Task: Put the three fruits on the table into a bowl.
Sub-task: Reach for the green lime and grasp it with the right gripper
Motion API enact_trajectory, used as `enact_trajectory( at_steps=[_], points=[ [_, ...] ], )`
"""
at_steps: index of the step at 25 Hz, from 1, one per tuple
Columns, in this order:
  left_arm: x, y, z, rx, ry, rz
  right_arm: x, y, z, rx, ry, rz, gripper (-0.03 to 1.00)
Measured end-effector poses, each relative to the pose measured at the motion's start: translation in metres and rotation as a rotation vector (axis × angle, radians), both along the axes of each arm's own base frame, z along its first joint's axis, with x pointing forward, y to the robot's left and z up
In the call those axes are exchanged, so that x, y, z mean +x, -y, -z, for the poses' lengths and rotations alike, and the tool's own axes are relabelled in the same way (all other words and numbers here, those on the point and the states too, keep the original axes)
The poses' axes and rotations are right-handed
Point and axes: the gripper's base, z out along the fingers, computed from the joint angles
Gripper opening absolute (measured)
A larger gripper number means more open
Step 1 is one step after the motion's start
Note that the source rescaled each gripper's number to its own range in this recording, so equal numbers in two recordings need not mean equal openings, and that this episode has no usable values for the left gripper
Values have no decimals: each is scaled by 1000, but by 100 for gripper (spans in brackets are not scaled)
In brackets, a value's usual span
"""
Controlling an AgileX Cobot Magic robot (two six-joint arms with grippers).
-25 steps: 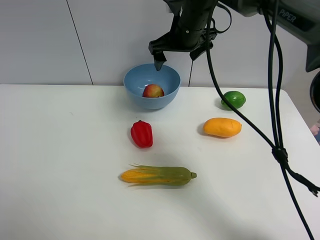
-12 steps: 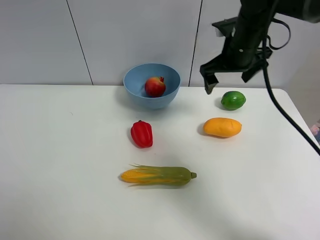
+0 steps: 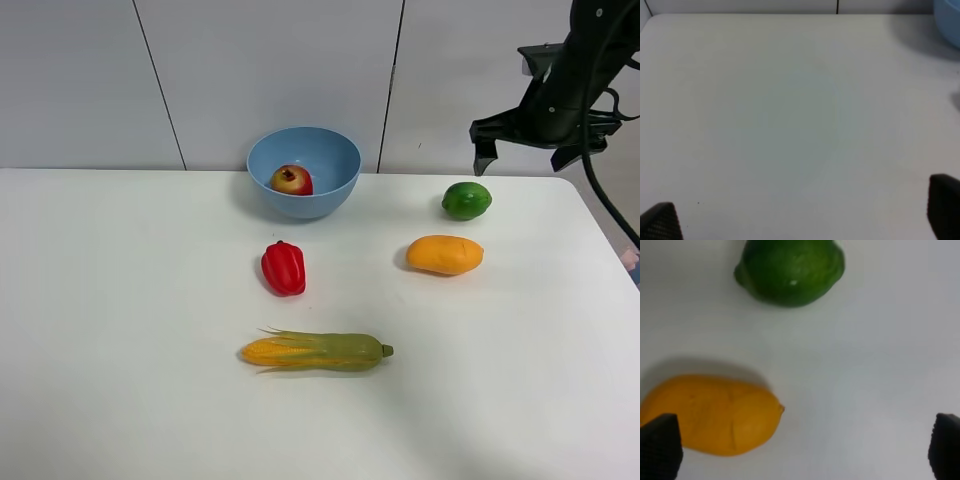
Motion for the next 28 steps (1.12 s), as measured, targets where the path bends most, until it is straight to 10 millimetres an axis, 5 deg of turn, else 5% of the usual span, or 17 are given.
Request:
enact_trajectory(
  at_steps=[6, 13, 28],
  points=[
    [0, 0, 0, 1, 0, 0, 11, 21, 17, -3, -11, 49, 100],
    [0, 0, 0, 1, 0, 0, 27, 21, 50, 118, -6, 267, 100],
    [0, 0, 0, 1, 0, 0, 40, 30, 51, 429, 136, 863, 100]
  ],
)
